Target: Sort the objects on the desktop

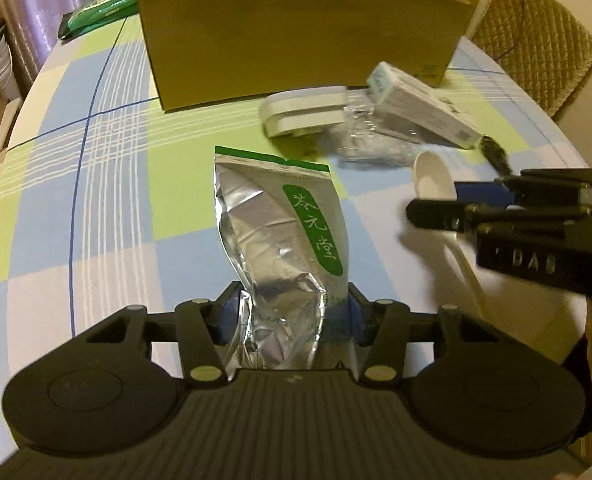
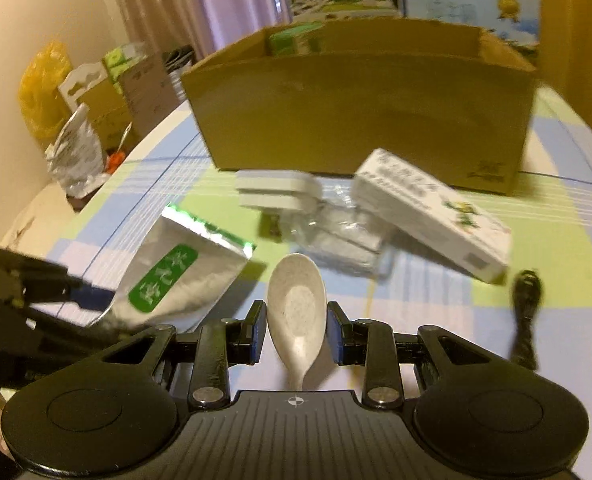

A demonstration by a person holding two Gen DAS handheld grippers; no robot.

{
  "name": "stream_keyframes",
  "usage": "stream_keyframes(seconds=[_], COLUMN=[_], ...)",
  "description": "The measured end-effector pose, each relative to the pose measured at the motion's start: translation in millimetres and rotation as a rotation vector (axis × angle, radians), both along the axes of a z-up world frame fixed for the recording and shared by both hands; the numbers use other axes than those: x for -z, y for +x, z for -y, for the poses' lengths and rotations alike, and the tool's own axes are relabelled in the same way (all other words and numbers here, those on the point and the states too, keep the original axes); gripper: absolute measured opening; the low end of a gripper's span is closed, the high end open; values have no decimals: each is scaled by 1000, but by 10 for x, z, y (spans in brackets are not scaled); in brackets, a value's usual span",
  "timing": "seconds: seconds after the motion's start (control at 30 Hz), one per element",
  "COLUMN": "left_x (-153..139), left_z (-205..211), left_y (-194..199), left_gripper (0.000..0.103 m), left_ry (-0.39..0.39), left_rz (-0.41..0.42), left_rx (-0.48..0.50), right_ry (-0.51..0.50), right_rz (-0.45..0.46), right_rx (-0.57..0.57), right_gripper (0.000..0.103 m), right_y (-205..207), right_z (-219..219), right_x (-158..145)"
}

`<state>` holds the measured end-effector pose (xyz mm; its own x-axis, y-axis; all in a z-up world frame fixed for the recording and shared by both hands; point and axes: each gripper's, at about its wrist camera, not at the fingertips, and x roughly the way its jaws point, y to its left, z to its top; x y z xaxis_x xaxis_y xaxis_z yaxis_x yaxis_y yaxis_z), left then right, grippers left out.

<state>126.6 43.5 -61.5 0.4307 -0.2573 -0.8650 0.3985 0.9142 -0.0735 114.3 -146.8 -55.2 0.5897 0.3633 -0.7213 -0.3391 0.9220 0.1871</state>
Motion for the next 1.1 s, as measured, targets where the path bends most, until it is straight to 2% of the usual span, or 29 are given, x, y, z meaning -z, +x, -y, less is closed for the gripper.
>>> stream_keyframes(seconds=[0.27,0.57,0.93,0.97,1.0,1.03,1.1], left_x=[-205,-449,-529,-534,-543,-555,-586], left_z=[-26,50,130,131,130,131,138], left_y=[21,37,57,58,64,68,76], left_gripper=[47,47,47,47,47,47,47], left_ry=[-21,-65,-92,-93,-96,-99,-104], left_rz=[56,115,133,134,136,140,147], left_rx=[-38,-34,-24,-24,-24,-25,-25], right_ry=[8,46,117,119,119,119,112], right_rz=[67,121,104,106,111,111,121], right_rx=[52,109,157,158,157,154,157], right_gripper=[29,28,28,27,10,6,4], right_y=[-109,-137,-104,-102,-99,-90,-87], right_z=[156,337,491,493,492,487,484], right_x=[-184,-337,-392,-406,-420,-438,-459])
